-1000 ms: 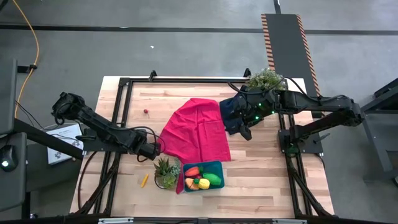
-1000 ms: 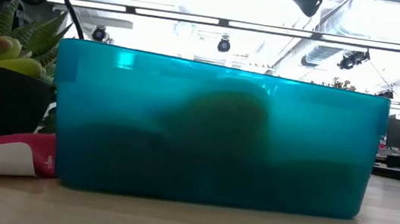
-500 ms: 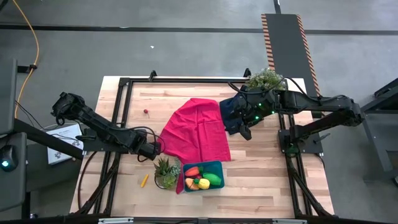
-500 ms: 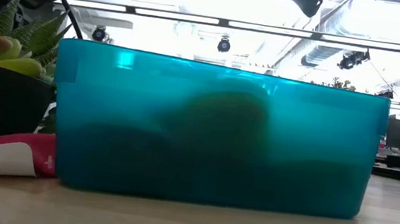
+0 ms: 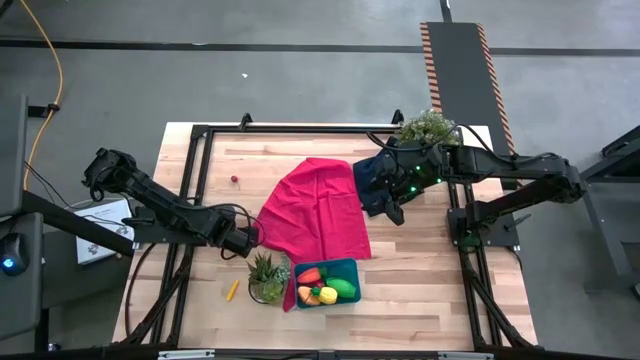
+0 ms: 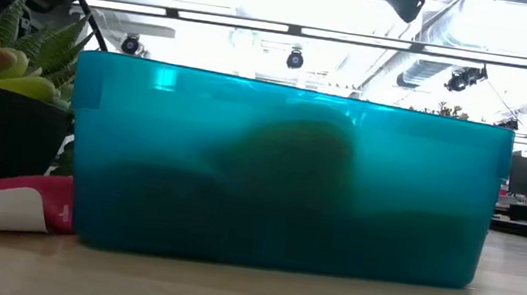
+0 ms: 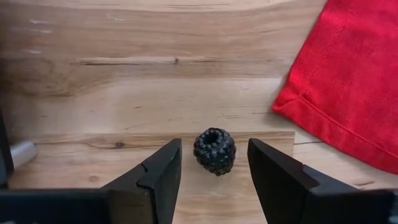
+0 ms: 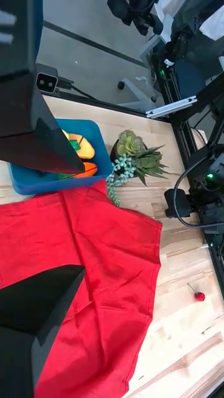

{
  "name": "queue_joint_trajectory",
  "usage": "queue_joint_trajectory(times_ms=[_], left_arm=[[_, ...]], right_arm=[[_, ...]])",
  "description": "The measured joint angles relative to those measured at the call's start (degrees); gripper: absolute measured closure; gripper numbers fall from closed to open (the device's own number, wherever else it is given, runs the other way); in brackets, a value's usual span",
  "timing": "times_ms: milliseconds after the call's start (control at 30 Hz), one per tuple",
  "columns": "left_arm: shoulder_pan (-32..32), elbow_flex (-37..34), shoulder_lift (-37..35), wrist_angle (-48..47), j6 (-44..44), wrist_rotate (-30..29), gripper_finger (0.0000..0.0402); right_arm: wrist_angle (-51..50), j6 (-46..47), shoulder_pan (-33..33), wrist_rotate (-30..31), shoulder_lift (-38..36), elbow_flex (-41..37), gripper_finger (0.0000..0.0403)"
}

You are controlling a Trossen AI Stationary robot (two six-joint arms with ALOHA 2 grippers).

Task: Pick and placing Produce into tupperware
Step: Put the blackberry into the blue bin

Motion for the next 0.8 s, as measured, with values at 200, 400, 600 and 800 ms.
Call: queue_joint_trajectory(times_ms=[200, 400, 600, 800], left_arm=[[0.0, 0.0, 0.0, 0.0, 0.1, -0.2, 0.0229], [0.0, -0.1, 0.0, -0.1, 0.0, -0.4, 0.0229], [0.0, -0.1, 0.0, 0.0, 0.0, -0.3, 0.0229], [0.0, -0.1, 0.0, 0.0, 0.0, -0.2, 0.0229]], right_arm=[[0.0, 0.0, 0.0, 0.0, 0.0, 0.0, 0.0160], [0.0, -0.2, 0.0, 0.1, 0.0, 0.0, 0.0160], [0.0, -0.2, 0.0, 0.1, 0.0, 0.0, 0.0160], [0.0, -0.7, 0.0, 0.1, 0.0, 0.0, 0.0160]])
